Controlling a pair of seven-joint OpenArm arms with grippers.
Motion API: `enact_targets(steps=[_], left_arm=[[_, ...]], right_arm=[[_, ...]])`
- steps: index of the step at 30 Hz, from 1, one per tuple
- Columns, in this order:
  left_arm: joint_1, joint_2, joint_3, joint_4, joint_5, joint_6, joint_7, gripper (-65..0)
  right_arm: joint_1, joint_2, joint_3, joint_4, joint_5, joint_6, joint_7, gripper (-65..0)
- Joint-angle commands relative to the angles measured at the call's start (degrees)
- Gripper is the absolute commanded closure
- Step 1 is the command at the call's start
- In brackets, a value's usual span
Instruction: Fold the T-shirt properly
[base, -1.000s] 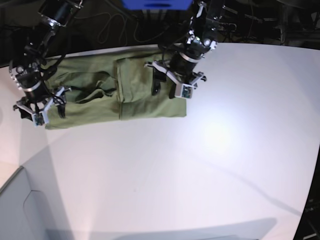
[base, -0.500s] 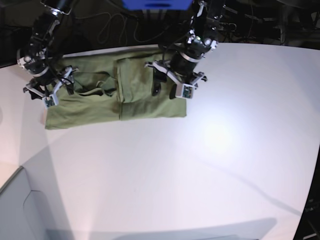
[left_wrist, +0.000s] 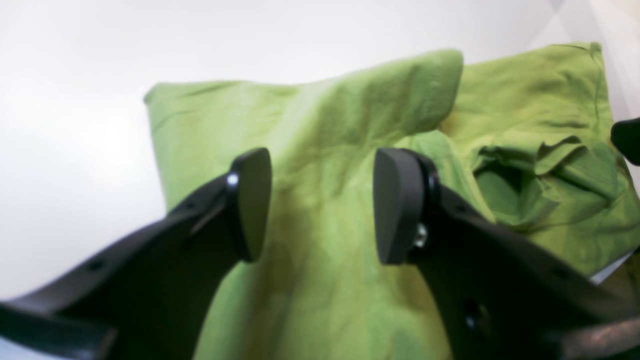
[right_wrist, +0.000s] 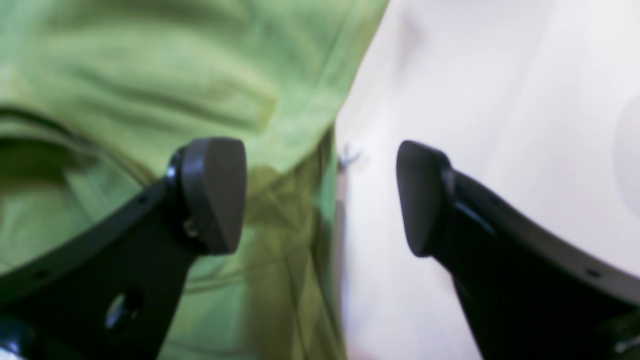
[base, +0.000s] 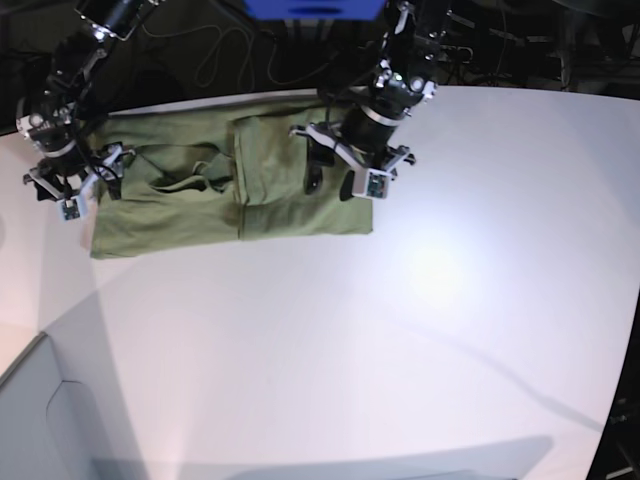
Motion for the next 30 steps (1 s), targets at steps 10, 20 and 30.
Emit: enact_targets(steps=[10,20,30], left_arm=[[1.6,-1.3,0.2,2.4,-0.5,-0.4,-1.1,-31.6],[1.8,-1.3,0.1,1.6,-0.4,-0.4,-1.1,-31.6],[2.7,-1.4,0.0,5.7,-0.4,-0.4,-1.1,-31.6]], right_arm=[[2.1,1.0,0.1,-8.6,0.3,0.6,0.7,-40.9],[1.5,0.9,-1.1,-8.9,0.5,0.6,0.7,-24.5],[0.7,1.0,-2.4,-8.1,0.5,0.6,1.0,0.0]])
